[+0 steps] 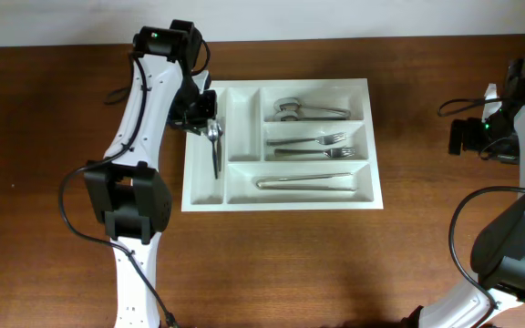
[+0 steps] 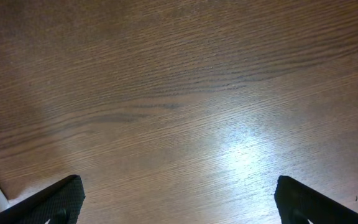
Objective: Pack container
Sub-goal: 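Release the spoon and move the left gripper toward the white knife, then lower the left gripper and grasp the white plastic knife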
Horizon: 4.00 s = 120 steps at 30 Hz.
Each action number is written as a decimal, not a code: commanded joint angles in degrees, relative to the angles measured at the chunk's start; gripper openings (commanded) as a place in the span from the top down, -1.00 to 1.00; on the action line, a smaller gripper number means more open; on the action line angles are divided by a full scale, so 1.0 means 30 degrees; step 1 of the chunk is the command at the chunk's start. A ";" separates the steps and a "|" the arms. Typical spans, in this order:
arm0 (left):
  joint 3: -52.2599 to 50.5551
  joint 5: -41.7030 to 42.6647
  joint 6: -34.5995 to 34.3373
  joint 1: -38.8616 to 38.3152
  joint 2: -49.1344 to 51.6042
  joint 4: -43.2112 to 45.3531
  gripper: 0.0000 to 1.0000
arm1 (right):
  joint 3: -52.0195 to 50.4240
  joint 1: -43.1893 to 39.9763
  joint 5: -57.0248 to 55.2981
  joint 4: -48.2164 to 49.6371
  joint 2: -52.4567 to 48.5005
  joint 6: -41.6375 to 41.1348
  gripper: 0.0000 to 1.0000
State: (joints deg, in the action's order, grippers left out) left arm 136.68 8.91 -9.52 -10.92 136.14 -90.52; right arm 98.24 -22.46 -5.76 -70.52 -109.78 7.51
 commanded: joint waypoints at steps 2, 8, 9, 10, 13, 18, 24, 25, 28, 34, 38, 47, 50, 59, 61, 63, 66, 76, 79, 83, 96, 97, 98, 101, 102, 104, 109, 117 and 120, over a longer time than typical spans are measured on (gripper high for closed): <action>0.0189 -0.0153 0.0576 0.0219 -0.0452 0.1144 0.29 | -0.0036 0.0102 -0.0160 0.0029 0.0153 -0.0087 -0.97; 0.2929 -0.2178 0.1268 0.1494 -0.0612 -0.0619 -0.36 | -0.0036 0.0102 -0.0160 0.0022 0.0153 -0.0087 -0.97; 0.3373 -0.2812 0.1275 0.1763 -0.0648 -0.1173 -0.40 | -0.0036 0.0102 -0.0160 0.0029 0.0153 -0.0087 -0.97; 0.3869 -0.3483 0.1268 0.2091 -0.0699 -0.1960 -0.42 | -0.0036 0.0102 -0.0160 0.0029 0.0153 -0.0087 -0.97; 0.3920 -0.2973 0.1763 0.2929 -0.1348 -0.2069 -0.43 | -0.0036 0.0102 -0.0160 0.0029 0.0153 -0.0087 -0.97; 0.3235 -0.2696 0.2237 0.3198 -0.3089 -0.2069 -0.43 | -0.0036 0.0102 -0.0160 0.0029 0.0153 -0.0087 -0.97; -0.3293 -0.3402 0.2004 0.3351 -0.7344 -0.2069 -0.45 | -0.0036 0.0102 -0.0160 0.0029 0.0153 -0.0087 -0.97; -0.5005 -0.3395 0.1362 0.3410 -0.8276 -0.2062 -0.46 | -0.0036 0.0102 -0.0160 0.0029 0.0153 -0.0087 -0.97; -0.9559 -0.3388 0.0299 0.3563 -1.0754 -0.1355 -0.53 | -0.0036 0.0102 -0.0160 0.0029 0.0153 -0.0087 -0.97; -1.6837 -0.2849 -0.0328 0.4138 -1.4804 0.1326 -0.74 | -0.0036 0.0102 -0.0160 0.0029 0.0153 -0.0087 -0.97; -2.0036 -0.2820 -0.0321 0.4197 -1.5992 0.2914 -0.93 | -0.0036 0.0102 -0.0160 0.0029 0.0153 -0.0087 -0.97; -2.5223 -0.2754 -0.0321 0.4197 -1.5999 0.6426 -0.99 | -0.0036 0.0102 -0.0160 0.0029 0.0153 -0.0087 -0.98; -2.5441 -0.2754 -0.0313 0.4197 -1.5992 0.7380 -0.99 | -0.0036 0.0102 -0.0160 0.0029 0.0153 -0.0087 -0.97; -2.5339 -0.1406 0.2557 0.7468 -1.5591 0.9194 -0.99 | -0.0036 0.0102 -0.0160 0.0029 0.0153 -0.0087 -0.97; -2.5084 -0.1741 0.3643 0.8437 -1.5103 0.9304 -0.99 | -0.0036 0.0102 -0.0160 0.0029 0.0153 -0.0087 -0.97; -2.4560 -0.2696 0.4262 0.9092 -1.4440 0.9595 -0.99 | -0.0036 0.0102 -0.0160 0.0029 0.0153 -0.0087 -0.97; -2.3321 -0.3424 0.5151 0.9158 -1.3245 1.0047 -0.99 | -0.0036 0.0102 -0.0160 0.0029 0.0153 -0.0087 -0.97; -1.9489 -0.4765 0.6717 0.8400 -0.7577 0.9894 -0.98 | -0.0036 0.0102 -0.0160 0.0029 0.0153 -0.0087 -0.97; -1.9409 -0.4772 0.7468 0.8007 -0.6725 1.0273 -0.99 | -0.0036 0.0102 -0.0160 0.0022 0.0153 -0.0087 -0.97; -1.9409 -0.4750 0.7497 0.7584 -0.6521 1.1118 -0.99 | -0.0036 0.0102 -0.0160 0.0029 0.0153 -0.0087 -0.97; -1.9409 -0.3745 0.7533 0.7140 -0.6441 1.1154 -0.99 | -0.0036 0.0102 -0.0160 0.0029 0.0153 -0.0087 -0.97; -1.9424 -0.3599 0.7475 0.7140 -0.6360 1.1074 -0.99 | -0.0036 0.0102 -0.0160 0.0029 0.0153 -0.0087 -0.97; -1.9424 -0.3381 0.7482 0.7140 -0.6309 1.0928 -0.99 | -0.0036 0.0102 -0.0160 0.0022 0.0153 -0.0087 -0.97; -1.9526 -0.3257 0.7482 0.7140 -0.6200 1.0870 -0.99 | -0.0036 0.0102 -0.0160 0.0029 0.0153 -0.0087 -0.97; -1.9577 -0.3257 0.7482 0.7140 -0.6200 1.0870 -0.99 | -0.0036 0.0102 -0.0160 0.0029 0.0153 -0.0087 -0.97; -1.9693 -0.3249 0.7482 0.7140 -0.6149 1.0848 -0.98 | -0.0036 0.0102 -0.0160 0.0029 0.0153 -0.0087 -0.97; -2.0057 -0.3249 0.7461 0.7140 -0.6018 1.0856 -0.86 | -0.0036 0.0102 -0.0160 0.0029 0.0153 -0.0087 -0.97; -2.0334 -0.3249 0.7461 0.7140 -0.6011 1.1030 -0.09 | -0.0036 0.0102 -0.0160 0.0029 0.0153 -0.0087 -0.97; -2.0334 -0.3249 0.7300 0.7147 -0.6011 1.1023 0.42 | -0.0036 0.0102 -0.0160 0.0029 0.0153 -0.0087 -0.97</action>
State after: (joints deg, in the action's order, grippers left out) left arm 77.45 -2.42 12.38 10.61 116.73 -57.78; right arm 98.24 -22.46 -5.96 -70.41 -109.78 7.51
